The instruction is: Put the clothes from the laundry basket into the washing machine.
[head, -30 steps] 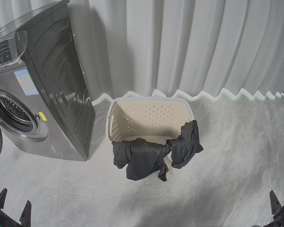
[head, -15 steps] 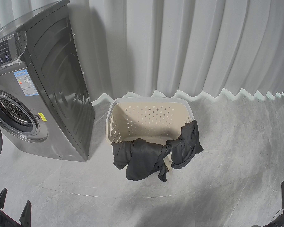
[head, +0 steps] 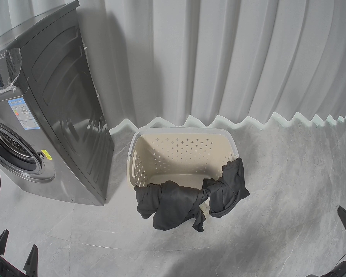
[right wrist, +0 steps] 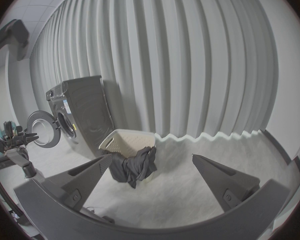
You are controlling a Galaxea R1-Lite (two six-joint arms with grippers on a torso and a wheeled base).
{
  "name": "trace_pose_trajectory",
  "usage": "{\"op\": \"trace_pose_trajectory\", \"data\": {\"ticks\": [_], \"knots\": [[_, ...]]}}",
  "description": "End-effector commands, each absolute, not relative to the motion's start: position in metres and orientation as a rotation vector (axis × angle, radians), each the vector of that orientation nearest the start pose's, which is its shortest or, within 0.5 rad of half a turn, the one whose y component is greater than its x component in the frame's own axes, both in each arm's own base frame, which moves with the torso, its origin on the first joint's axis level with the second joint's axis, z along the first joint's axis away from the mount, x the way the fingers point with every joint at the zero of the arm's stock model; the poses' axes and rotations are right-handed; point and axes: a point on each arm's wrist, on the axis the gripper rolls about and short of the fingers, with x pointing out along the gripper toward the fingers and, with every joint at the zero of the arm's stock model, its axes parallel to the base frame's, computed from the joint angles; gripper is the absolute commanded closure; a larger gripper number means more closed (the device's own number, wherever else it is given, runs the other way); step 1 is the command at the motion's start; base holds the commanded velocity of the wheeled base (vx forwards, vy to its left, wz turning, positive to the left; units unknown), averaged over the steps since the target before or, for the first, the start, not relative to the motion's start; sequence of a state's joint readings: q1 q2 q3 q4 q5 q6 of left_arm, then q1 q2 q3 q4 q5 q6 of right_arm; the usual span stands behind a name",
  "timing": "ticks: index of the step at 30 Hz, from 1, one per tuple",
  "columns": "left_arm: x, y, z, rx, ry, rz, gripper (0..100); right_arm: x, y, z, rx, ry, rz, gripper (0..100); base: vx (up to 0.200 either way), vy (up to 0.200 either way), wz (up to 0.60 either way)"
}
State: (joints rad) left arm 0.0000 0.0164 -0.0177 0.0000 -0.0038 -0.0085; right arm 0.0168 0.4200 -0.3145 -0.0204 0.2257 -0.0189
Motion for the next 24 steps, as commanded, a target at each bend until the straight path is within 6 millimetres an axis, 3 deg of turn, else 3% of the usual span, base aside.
{"op": "trace_pose_trajectory", "data": {"ticks": [1, 5, 16, 24], "knots": [[-0.023, 0.0, 0.075, -0.009, 0.0, -0.003, 0, 0.11, 0.015, 0.163, 0.06, 0.475, 0.365, 0, 0.0, 0.0, 0.0], [-0.023, 0.0, 0.075, -0.008, 0.0, -0.003, 0, 0.129, 0.017, 0.158, 0.091, 0.51, 0.361, 0, 0.0, 0.0, 0.0], [-0.023, 0.0, 0.075, -0.008, 0.0, -0.003, 0, 0.176, 0.038, 0.116, 0.051, 0.609, 0.375, 0, 0.0, 0.0, 0.0], [-0.023, 0.0, 0.075, -0.008, 0.0, -0.003, 0, 0.19, 0.054, 0.099, 0.148, 0.703, 0.379, 0, 0.0, 0.0, 0.0]]}}
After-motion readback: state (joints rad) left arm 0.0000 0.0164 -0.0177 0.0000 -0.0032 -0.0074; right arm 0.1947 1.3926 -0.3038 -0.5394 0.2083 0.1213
